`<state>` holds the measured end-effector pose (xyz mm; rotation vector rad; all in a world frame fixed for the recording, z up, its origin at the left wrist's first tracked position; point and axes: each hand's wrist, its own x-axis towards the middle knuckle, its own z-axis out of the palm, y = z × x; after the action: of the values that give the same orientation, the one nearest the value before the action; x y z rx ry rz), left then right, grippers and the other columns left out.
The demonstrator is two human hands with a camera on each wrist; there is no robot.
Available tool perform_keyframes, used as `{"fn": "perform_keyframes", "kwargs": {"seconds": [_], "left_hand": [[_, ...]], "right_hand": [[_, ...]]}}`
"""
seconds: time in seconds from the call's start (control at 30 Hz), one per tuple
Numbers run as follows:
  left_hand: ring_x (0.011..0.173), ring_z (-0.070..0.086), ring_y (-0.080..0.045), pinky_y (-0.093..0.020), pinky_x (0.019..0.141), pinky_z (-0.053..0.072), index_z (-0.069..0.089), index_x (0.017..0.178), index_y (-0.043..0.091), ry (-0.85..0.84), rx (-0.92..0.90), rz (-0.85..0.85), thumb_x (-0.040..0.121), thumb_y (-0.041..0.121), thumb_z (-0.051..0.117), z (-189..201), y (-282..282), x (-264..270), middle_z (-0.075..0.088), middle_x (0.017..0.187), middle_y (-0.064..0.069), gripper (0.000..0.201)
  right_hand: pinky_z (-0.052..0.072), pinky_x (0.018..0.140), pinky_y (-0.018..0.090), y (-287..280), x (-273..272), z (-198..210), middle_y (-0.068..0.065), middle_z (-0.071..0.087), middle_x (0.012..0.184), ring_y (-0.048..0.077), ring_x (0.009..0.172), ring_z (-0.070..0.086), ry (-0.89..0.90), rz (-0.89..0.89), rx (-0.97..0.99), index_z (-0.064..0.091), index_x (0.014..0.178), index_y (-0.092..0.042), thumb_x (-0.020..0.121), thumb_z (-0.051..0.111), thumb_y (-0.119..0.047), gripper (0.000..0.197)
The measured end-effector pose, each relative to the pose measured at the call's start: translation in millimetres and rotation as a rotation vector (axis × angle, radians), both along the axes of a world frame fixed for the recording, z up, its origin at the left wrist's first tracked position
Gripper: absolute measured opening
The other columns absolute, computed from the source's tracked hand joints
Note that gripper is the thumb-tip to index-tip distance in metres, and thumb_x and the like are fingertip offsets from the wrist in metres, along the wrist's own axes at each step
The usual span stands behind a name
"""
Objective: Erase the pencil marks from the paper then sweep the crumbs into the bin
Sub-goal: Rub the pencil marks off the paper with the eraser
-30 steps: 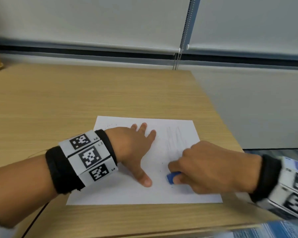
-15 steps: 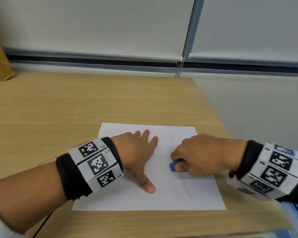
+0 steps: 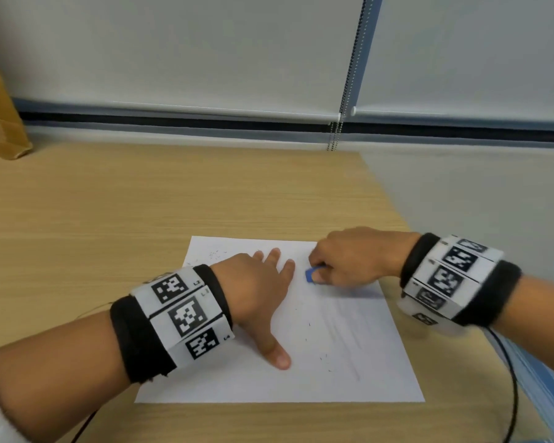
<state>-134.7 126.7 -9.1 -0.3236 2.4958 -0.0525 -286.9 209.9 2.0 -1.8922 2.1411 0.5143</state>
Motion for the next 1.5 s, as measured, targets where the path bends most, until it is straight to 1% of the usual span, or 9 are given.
{"fn": "perform_keyframes", "kwargs": {"seconds": [0.13, 0.3, 0.4, 0.6, 0.8, 1.03, 1.2, 1.3, 1.5], "left_hand": [[0.149, 0.006, -0.03, -0.036, 0.113, 0.025, -0.017, 0.15, 0.001, 0.029, -0.03, -0.01, 0.063, 0.08, 0.065, 1, 0, 2, -0.018, 0.16, -0.012, 0.144], [0.149, 0.005, -0.031, -0.038, 0.113, 0.027, -0.017, 0.15, 0.001, 0.016, -0.035, -0.004, 0.064, 0.079, 0.065, 1, 1, 2, -0.019, 0.16, -0.013, 0.143], [0.149, 0.002, -0.031, -0.039, 0.113, 0.027, -0.019, 0.149, 0.0, 0.007, -0.031, -0.002, 0.065, 0.078, 0.065, 1, 1, 0, -0.021, 0.159, -0.013, 0.142], [0.149, -0.003, -0.032, -0.041, 0.115, 0.022, -0.027, 0.149, 0.017, -0.011, 0.0, 0.023, 0.061, 0.076, 0.07, -3, -2, -4, -0.025, 0.157, -0.016, 0.144], [0.149, 0.006, -0.034, -0.049, 0.115, 0.026, -0.027, 0.149, 0.017, -0.048, -0.072, 0.014, 0.058, 0.079, 0.069, 0, 1, -8, -0.022, 0.158, -0.018, 0.147], [0.147, 0.01, -0.037, -0.066, 0.113, 0.002, -0.026, 0.149, 0.014, -0.088, -0.174, -0.005, 0.065, 0.074, 0.069, 1, 9, -16, -0.008, 0.159, -0.026, 0.141], [0.148, 0.006, -0.035, -0.067, 0.112, -0.001, -0.028, 0.149, 0.015, -0.105, -0.195, -0.014, 0.065, 0.074, 0.069, 4, 13, -20, -0.002, 0.16, -0.026, 0.141], [0.147, 0.008, -0.039, -0.063, 0.114, 0.008, -0.03, 0.147, 0.015, -0.1, -0.17, 0.0, 0.062, 0.074, 0.071, 3, 11, -19, -0.006, 0.159, -0.026, 0.145], [0.144, 0.024, -0.039, -0.049, 0.108, 0.036, -0.034, 0.146, 0.021, -0.086, -0.125, 0.025, 0.054, 0.078, 0.073, -5, 5, -20, -0.021, 0.156, -0.023, 0.151]], "right_hand": [[0.038, 0.062, 0.032, -19, 3, -2, -0.003, 0.043, 0.066, 0.026, 0.071, 0.05, 0.024, -0.039, -0.101, 0.054, 0.083, -0.011, 0.097, 0.04, -0.035, 0.031], [0.032, 0.054, 0.031, -5, 17, -2, -0.003, 0.047, 0.067, 0.02, 0.063, 0.046, -0.013, 0.063, 0.056, 0.05, 0.078, -0.016, 0.096, 0.041, -0.035, 0.028], [0.034, 0.059, 0.03, -13, -7, 1, -0.005, 0.048, 0.07, 0.022, 0.07, 0.05, 0.016, -0.05, -0.014, 0.055, 0.085, -0.015, 0.097, 0.04, -0.038, 0.03], [0.033, 0.055, 0.032, 10, 2, -5, -0.003, 0.048, 0.066, 0.018, 0.06, 0.044, -0.016, 0.012, 0.046, 0.049, 0.076, -0.017, 0.096, 0.042, -0.036, 0.028], [0.035, 0.062, 0.031, -6, -19, -4, -0.005, 0.045, 0.067, 0.026, 0.072, 0.049, 0.085, -0.089, -0.115, 0.05, 0.079, -0.016, 0.097, 0.04, -0.038, 0.03], [0.034, 0.057, 0.032, 7, -15, -7, -0.004, 0.047, 0.065, 0.023, 0.066, 0.048, -0.008, -0.009, -0.039, 0.042, 0.066, -0.019, 0.096, 0.041, -0.039, 0.036], [0.034, 0.058, 0.032, 5, -27, -11, -0.006, 0.043, 0.064, 0.023, 0.065, 0.047, 0.029, -0.031, -0.114, 0.036, 0.064, -0.022, 0.097, 0.04, -0.038, 0.037], [0.03, 0.053, 0.032, 12, -18, -12, -0.006, 0.045, 0.063, 0.018, 0.059, 0.045, -0.018, 0.081, -0.076, 0.042, 0.069, -0.022, 0.096, 0.041, -0.041, 0.033], [0.036, 0.061, 0.032, 6, -29, -10, -0.009, 0.041, 0.064, 0.024, 0.067, 0.046, 0.04, -0.003, -0.108, 0.034, 0.064, -0.025, 0.098, 0.038, -0.042, 0.038]]}}
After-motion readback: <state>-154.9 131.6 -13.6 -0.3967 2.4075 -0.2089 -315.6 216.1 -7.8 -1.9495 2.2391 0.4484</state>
